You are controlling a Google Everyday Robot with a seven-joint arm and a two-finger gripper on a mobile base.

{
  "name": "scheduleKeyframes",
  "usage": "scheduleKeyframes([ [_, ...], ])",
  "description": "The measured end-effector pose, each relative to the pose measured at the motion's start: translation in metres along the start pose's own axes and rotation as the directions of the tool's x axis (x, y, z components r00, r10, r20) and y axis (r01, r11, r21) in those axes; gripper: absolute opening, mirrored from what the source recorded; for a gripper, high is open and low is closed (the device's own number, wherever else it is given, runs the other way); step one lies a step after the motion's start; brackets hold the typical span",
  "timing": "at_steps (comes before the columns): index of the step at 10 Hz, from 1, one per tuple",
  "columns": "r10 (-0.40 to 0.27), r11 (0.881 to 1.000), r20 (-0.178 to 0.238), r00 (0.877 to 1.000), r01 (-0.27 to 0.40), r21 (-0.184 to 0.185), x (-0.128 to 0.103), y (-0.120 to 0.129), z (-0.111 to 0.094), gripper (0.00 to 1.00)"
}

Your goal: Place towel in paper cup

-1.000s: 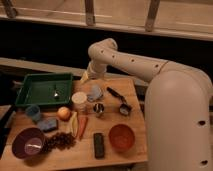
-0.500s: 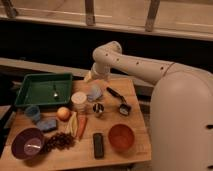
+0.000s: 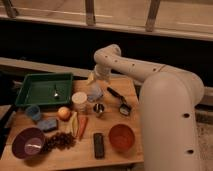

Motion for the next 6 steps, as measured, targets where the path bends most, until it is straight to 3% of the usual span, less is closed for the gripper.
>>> scheduleKeyframes([
  [2, 0.004, 1.0, -0.047, 0.999, -0.004, 0.008, 0.0, -0.009, 0.029, 0.8],
  [5, -0.018, 1.0, -0.105, 0.994, 0.016, -0.02, 0.001, 0.002, 0.056, 0.8],
  [6, -0.018, 1.0, -0.105, 0.994, 0.016, -0.021, 0.0, 0.002, 0.056, 0.8],
])
